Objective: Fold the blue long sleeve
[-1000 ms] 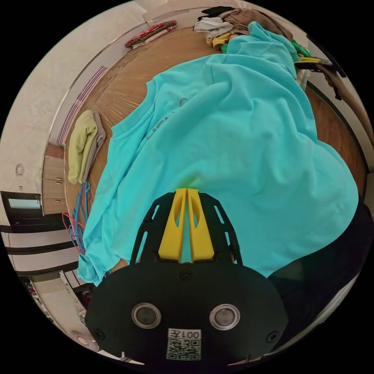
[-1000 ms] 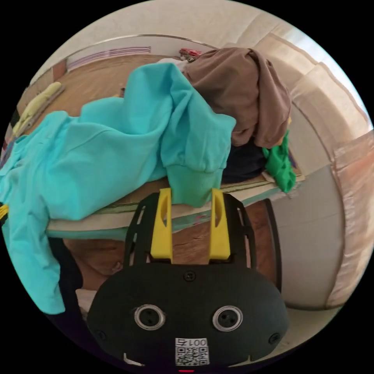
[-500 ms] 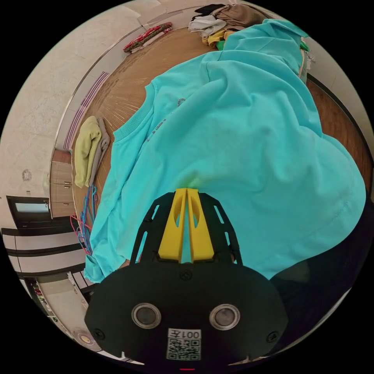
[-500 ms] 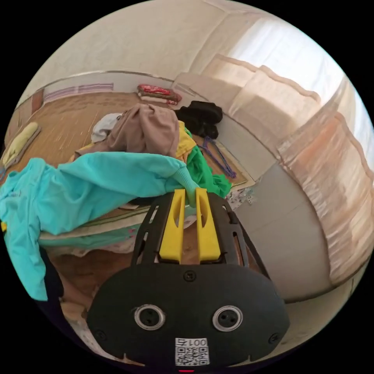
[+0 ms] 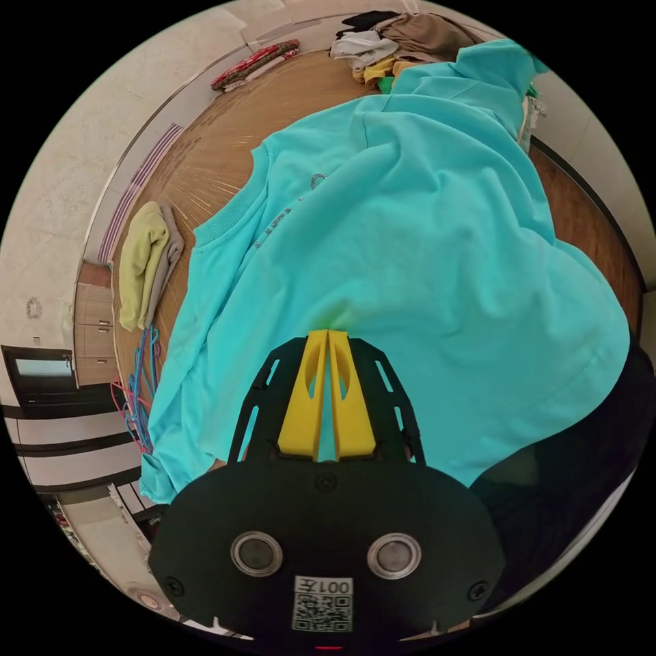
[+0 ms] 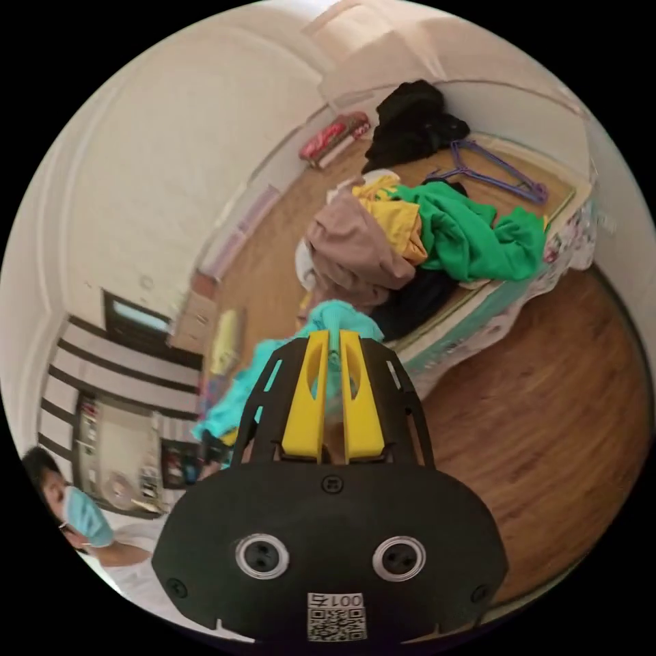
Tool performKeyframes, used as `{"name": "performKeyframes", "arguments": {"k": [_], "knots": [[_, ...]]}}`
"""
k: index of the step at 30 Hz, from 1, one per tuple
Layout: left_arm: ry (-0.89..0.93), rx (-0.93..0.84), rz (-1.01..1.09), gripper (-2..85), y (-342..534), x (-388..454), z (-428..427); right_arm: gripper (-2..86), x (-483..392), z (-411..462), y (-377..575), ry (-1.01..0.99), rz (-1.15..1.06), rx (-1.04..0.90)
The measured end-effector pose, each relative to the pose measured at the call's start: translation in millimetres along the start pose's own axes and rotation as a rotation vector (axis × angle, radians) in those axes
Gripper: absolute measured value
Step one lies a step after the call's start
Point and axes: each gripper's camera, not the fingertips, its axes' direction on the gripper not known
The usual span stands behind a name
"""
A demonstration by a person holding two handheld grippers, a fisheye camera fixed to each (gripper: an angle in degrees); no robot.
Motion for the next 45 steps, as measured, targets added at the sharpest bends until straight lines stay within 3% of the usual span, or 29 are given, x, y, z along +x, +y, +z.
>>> {"name": "performKeyframes", "arguments": {"k": [2,8,13,18,29,36,45], "knots": [[0.006,0.003,-0.003,-1.0,3.1,-0.4,-0.2,1.5,5.4,-8.0,9.2,-0.080,0.018,0.010],[0.028,0.007,-0.015,-1.0,15.8,-1.0,-0.6,1.9,-36.0,3.3,38.5,0.157,-0.193,-0.062],[0.041,0.012,-0.011,-1.0,32.2,-1.1,-1.1,1.9,-86.1,23.4,75.5,-0.077,-0.277,-0.104],[0.084,-0.001,-0.031,-1.0,53.7,-1.9,-8.8,2.0,-135.7,51.5,119.2,-0.174,-0.353,-0.142],[0.449,0.477,-0.021,0.6,172.8,31.0,-110.0,2.0,-164.5,147.8,272.7,-0.182,-0.390,-0.173],[0.280,0.631,-0.086,10.9,211.6,84.1,-129.6,2.3,-149.1,185.8,333.9,-0.244,-0.265,-0.182],[0.272,0.777,-0.082,4.5,249.9,110.5,-148.6,2.4,-179.2,205.8,377.2,-0.174,-0.392,-0.155]]}}
